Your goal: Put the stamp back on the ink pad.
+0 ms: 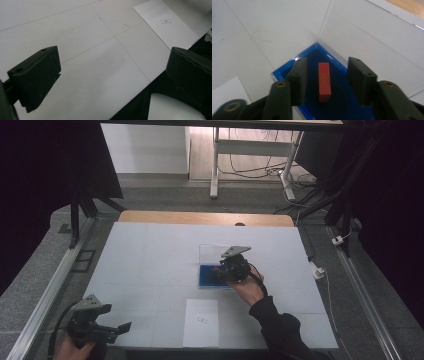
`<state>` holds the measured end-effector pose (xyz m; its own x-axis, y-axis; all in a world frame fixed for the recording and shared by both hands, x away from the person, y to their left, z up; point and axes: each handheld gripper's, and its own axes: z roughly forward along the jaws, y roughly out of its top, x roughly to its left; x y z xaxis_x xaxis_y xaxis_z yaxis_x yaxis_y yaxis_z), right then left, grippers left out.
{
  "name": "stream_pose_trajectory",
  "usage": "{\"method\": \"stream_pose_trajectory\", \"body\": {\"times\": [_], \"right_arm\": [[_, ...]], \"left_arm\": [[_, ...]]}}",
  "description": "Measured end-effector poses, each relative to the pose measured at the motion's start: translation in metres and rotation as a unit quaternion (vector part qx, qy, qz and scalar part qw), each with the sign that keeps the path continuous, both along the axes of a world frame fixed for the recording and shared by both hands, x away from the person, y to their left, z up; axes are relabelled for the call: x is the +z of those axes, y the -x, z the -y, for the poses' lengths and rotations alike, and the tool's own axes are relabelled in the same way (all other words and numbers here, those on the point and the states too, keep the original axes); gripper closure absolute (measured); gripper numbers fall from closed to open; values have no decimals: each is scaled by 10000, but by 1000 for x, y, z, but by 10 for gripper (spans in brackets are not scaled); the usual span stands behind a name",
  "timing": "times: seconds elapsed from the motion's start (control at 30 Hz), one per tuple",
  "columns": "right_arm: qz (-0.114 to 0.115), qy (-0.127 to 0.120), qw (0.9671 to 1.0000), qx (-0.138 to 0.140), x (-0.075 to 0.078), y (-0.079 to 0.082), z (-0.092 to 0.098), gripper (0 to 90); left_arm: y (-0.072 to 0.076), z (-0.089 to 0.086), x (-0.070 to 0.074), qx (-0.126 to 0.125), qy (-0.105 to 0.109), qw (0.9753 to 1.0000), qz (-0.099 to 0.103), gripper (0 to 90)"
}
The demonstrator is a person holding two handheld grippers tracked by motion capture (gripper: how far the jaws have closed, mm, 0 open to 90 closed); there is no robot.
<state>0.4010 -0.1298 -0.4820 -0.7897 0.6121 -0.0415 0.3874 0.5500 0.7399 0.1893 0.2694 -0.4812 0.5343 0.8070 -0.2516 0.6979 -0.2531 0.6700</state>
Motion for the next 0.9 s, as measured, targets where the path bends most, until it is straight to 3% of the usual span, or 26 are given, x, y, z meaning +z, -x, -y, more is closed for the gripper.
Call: {"method": "stream_pose_trajectory", "body": {"times": [0.4,0.67,0.8,0.9], "right_arm": [[-130,2,9999,6,2,4,3,323],[-251,-36,9997,-40,2,8,7,126],[-480,-64,9988,-36,1,10,10,11],[-590,-155,9981,20,1,12,13,7]], "left_arm": [[0,0,0,-4,9,10000,2,1],[0,0,0,-6,13,10000,1,1],[0,0,0,-6,13,10000,2,1],[0,0,0,-6,25,10000,4,1]]}}
